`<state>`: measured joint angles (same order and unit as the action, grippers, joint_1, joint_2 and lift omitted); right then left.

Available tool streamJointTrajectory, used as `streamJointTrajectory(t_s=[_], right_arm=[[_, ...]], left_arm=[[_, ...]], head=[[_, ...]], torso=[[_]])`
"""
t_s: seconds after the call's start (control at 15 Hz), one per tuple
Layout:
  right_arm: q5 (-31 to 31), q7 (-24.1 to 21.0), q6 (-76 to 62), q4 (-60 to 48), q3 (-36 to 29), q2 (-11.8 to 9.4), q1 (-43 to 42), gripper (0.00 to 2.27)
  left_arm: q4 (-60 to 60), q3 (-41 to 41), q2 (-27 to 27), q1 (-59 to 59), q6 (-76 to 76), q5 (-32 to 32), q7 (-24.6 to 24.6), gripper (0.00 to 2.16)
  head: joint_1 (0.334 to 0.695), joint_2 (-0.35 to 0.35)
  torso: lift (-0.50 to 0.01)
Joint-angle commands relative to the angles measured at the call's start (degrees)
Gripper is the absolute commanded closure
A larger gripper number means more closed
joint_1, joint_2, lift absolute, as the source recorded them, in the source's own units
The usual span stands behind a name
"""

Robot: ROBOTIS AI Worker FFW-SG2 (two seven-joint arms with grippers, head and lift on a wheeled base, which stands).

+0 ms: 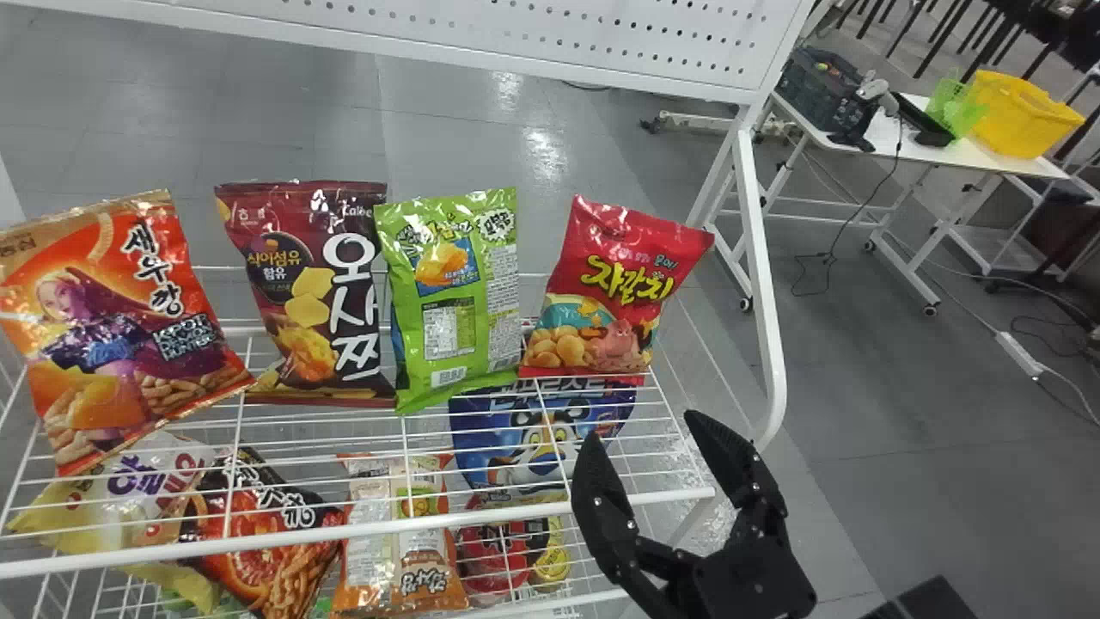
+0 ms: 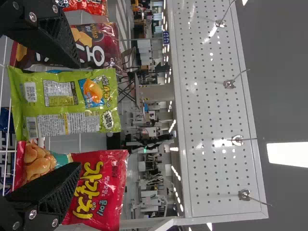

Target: Hold basket handle with left hand then pick Jagalchi snack with right hand and place into basket

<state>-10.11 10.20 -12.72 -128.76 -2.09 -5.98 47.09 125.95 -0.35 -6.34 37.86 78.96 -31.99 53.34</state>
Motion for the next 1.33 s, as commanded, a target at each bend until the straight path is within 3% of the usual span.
streamJointTrajectory(t_s=[0.0,0.47,0.93,1.27], right_arm=[[0.5,0.0,3.5,1.4,0.7,0.1,-3.1,0.08],[3.9,-5.5,11.6,10.1,3.8,0.0,-15.9,0.09],[3.9,-5.8,15.8,20.8,2.9,-0.7,-29.0,0.09],[4.1,-6.9,16.7,24.7,1.1,-2.7,-33.4,0.09]], left_arm=[[-0.2,0.3,-0.1,-0.1,-0.1,0.1,0.2,1.22],[-0.7,1.0,-0.2,-0.1,-0.1,0.1,0.8,1.22],[-1.6,1.6,-0.4,-0.1,-0.1,0.1,0.8,1.22],[-2.1,1.8,-0.3,-0.5,-0.1,0.1,0.9,1.22]], head=[[0.695,-0.350],[0.695,-0.350],[0.695,-0.350],[0.695,-0.350]], torso=[[-0.010],[-0.010],[-0.010],[-0.010]])
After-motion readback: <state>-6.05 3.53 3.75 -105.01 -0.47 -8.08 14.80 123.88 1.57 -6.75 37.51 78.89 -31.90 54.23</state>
